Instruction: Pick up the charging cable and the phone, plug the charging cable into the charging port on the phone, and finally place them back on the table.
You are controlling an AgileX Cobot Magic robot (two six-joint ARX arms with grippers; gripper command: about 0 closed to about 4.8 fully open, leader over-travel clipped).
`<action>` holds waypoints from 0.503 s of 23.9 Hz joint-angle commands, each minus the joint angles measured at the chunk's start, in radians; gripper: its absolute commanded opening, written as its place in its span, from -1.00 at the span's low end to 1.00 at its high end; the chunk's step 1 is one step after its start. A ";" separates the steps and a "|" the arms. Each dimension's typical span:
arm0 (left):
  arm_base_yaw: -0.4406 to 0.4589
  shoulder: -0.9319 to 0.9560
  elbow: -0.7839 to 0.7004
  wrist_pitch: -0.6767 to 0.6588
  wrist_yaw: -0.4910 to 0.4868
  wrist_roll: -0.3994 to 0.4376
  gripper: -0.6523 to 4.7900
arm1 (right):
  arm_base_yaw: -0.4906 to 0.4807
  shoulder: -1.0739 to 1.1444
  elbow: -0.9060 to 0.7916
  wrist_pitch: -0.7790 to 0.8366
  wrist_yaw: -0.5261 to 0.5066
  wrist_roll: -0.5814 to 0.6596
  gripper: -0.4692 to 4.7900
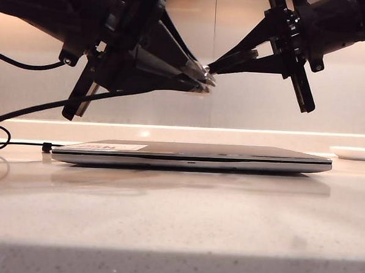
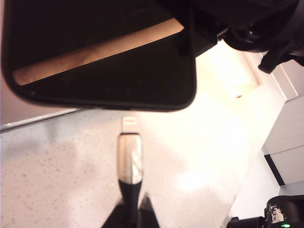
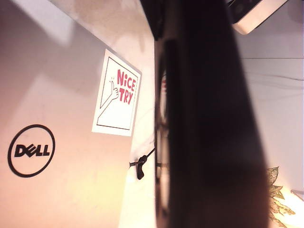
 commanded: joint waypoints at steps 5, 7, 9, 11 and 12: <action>-0.001 -0.003 0.002 0.016 0.001 0.004 -0.78 | 0.000 -0.008 0.007 -0.003 -0.051 -0.027 -0.84; -0.001 -0.003 0.002 0.016 0.001 0.004 -0.78 | 0.000 -0.008 0.008 -0.012 -0.049 -0.027 -0.85; -0.001 -0.003 0.002 0.016 0.001 0.004 -0.78 | -0.001 -0.008 0.008 -0.005 -0.038 -0.026 -0.84; -0.001 -0.003 0.002 0.015 0.001 0.004 -0.78 | -0.003 -0.008 0.008 0.004 -0.034 -0.026 -0.84; -0.001 -0.003 0.002 0.015 0.001 0.004 -0.78 | -0.003 -0.008 0.009 0.005 -0.030 -0.026 -0.85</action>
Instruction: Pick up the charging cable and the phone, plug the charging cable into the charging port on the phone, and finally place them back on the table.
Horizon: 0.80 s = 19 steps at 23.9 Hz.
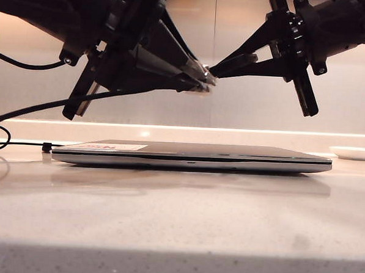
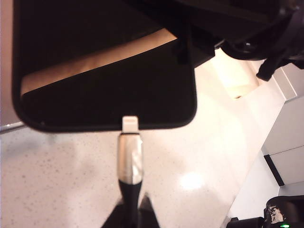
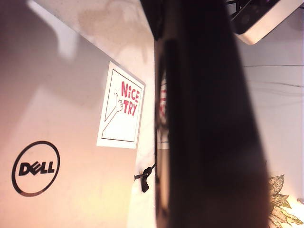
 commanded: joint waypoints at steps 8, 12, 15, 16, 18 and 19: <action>-0.001 -0.003 0.002 -0.006 0.001 0.004 -0.78 | -0.001 -0.008 0.010 0.069 0.010 0.038 -0.85; -0.001 -0.003 0.002 -0.005 0.001 0.004 -0.78 | -0.001 -0.008 0.010 0.071 0.007 0.058 -0.84; -0.001 -0.003 0.002 -0.003 0.001 0.004 -0.78 | -0.001 -0.008 0.010 0.066 -0.021 0.058 -0.84; -0.001 -0.003 0.002 -0.003 0.001 0.004 -0.78 | 0.000 -0.008 0.010 0.061 -0.023 0.058 -0.85; -0.001 -0.003 0.002 -0.002 0.001 0.004 -0.78 | 0.000 -0.008 0.010 0.058 -0.036 0.045 -0.85; -0.001 -0.003 0.002 -0.001 0.001 0.004 -0.78 | 0.000 -0.008 0.010 0.058 -0.035 0.042 -0.85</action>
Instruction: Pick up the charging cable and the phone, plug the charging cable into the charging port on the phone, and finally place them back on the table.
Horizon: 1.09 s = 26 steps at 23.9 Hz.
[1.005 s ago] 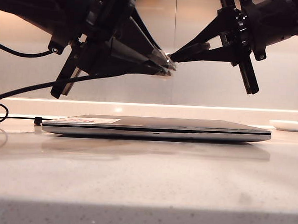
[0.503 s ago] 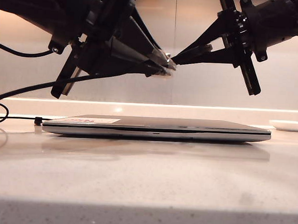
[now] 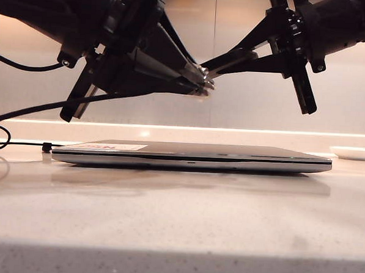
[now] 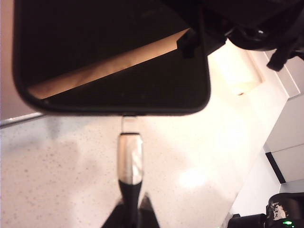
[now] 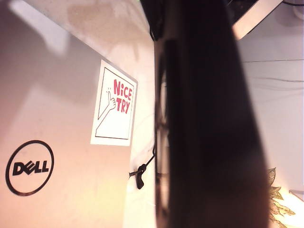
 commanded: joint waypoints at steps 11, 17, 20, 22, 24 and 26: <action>-0.001 -0.003 0.002 0.013 0.001 0.003 -0.78 | 0.001 -0.008 0.010 0.034 0.001 -0.045 -0.85; -0.001 -0.003 0.002 0.013 0.001 0.003 -0.78 | 0.001 -0.008 0.010 0.031 -0.019 -0.045 -0.85; -0.001 -0.003 0.002 0.013 0.001 0.003 -0.78 | 0.003 -0.008 0.010 0.030 -0.029 -0.071 -0.85; -0.001 -0.003 0.002 0.014 0.001 0.003 -0.78 | 0.004 -0.008 0.010 0.021 -0.029 -0.085 -0.85; -0.001 -0.003 0.002 0.014 0.001 0.003 -0.78 | 0.004 -0.008 0.010 -0.006 -0.028 -0.102 -0.85; -0.001 -0.003 0.002 0.014 0.001 0.003 -0.78 | 0.004 -0.008 0.010 -0.027 -0.023 -0.122 -0.85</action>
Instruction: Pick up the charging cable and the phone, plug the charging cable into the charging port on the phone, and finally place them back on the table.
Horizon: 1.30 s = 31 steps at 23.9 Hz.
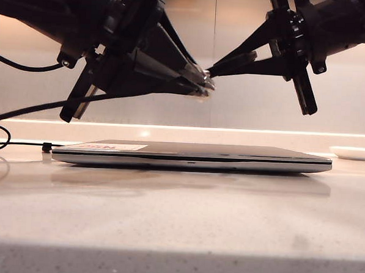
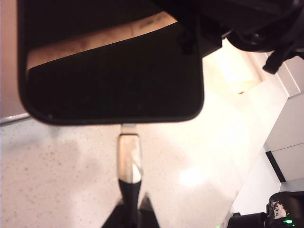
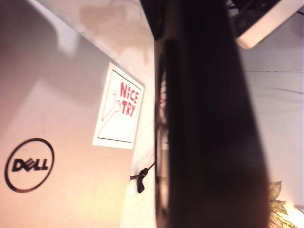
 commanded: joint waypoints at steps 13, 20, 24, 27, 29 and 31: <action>0.000 -0.003 0.002 0.018 0.000 0.004 -0.78 | 0.029 -0.008 0.008 -0.016 0.024 0.009 -0.85; 0.000 -0.003 0.002 0.032 0.000 0.005 -0.78 | 0.029 -0.009 0.008 -0.053 0.030 0.010 -0.85; 0.000 -0.003 0.002 0.035 0.000 0.004 -0.78 | 0.030 -0.009 0.008 -0.050 0.036 0.011 -0.85; 0.000 -0.003 0.002 0.035 0.000 0.004 -0.78 | 0.030 -0.009 0.008 -0.050 0.032 0.047 -0.85; 0.000 -0.003 0.002 0.035 0.000 0.005 -0.78 | 0.034 -0.009 0.008 -0.045 0.034 0.049 -0.85; 0.000 -0.003 0.002 0.035 0.000 0.005 -0.78 | 0.035 -0.009 0.008 -0.042 0.035 0.060 -0.85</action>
